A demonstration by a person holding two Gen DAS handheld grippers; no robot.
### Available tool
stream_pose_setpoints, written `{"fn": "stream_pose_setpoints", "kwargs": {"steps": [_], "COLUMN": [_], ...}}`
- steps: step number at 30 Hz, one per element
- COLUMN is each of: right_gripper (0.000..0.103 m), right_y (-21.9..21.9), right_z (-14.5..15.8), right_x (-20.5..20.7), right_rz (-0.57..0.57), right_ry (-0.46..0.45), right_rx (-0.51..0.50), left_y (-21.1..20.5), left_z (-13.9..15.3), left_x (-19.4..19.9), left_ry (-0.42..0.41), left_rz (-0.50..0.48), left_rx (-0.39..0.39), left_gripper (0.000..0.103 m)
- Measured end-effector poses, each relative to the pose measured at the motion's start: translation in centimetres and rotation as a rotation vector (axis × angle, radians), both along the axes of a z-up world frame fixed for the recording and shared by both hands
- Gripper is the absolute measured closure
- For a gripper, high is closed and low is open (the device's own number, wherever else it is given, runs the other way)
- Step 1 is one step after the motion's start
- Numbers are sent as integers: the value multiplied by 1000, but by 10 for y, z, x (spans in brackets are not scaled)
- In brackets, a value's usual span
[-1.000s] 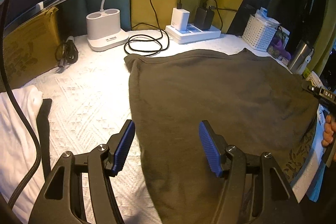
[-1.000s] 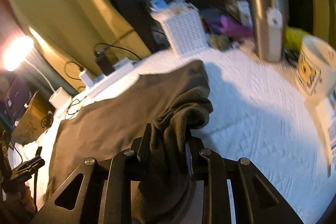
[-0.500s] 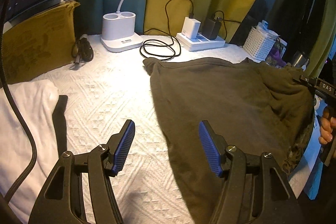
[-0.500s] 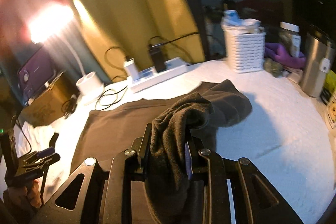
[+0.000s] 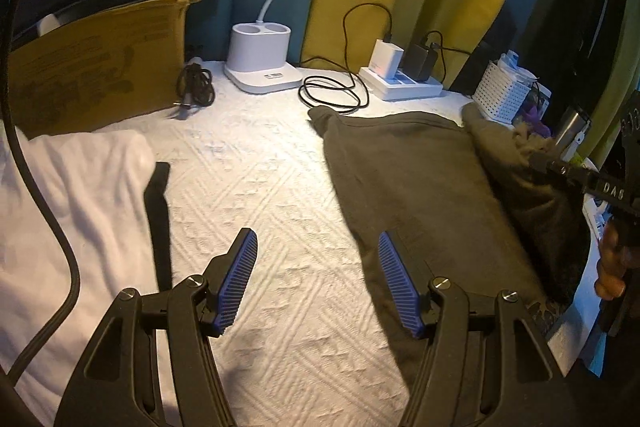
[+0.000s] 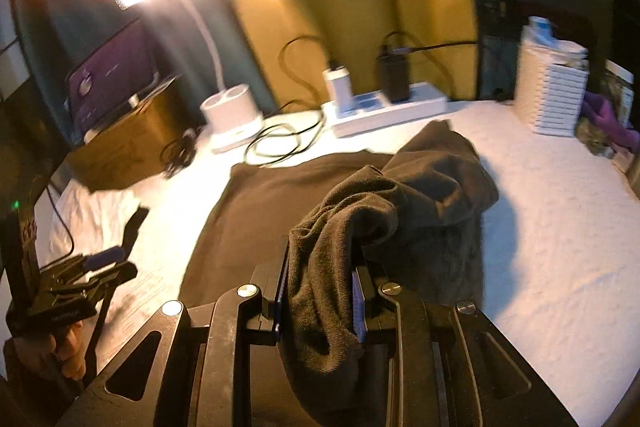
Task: Fold small clothes
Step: 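Lift the side edge with the right gripper and fold it over the shirt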
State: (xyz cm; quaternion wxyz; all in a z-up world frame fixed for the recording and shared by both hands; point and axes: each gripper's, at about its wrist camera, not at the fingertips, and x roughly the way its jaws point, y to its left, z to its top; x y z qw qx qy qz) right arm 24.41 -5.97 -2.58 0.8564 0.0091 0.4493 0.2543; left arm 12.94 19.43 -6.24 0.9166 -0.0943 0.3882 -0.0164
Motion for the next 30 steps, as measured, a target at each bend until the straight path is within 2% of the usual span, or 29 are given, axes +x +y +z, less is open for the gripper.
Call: {"fn": "stream_pose_setpoints", "kwargs": {"steps": [9,13,17,22,27,30], "right_gripper": [78,83,83,83,82,76], "right_y": [52,71,94,107,115,121], "right_z": [-21,-32,-46,-53,-56,-58], "right_x": [-32,-46,-63,-79,-96,-107], "right_rz": [121,177,229,270,324,361], "right_ry": [51,77,85,97,109,108], "right_rx": [-31,-29,-67,-88,-108,-117], "left_y": [11,14,16,16,11,6], "left_z": [-2,-2,-4,-5,-4,-3], "left_x": [-15,-21,-26,-32,-35,-36], "left_ry": [-8,-9,0,3,2,7], "left_rz": [5,7,7,-2,-11,-15], "left_rx": [-7,-8,-4,4,9,13], "left_gripper": [40,40,40,40,40,40]}}
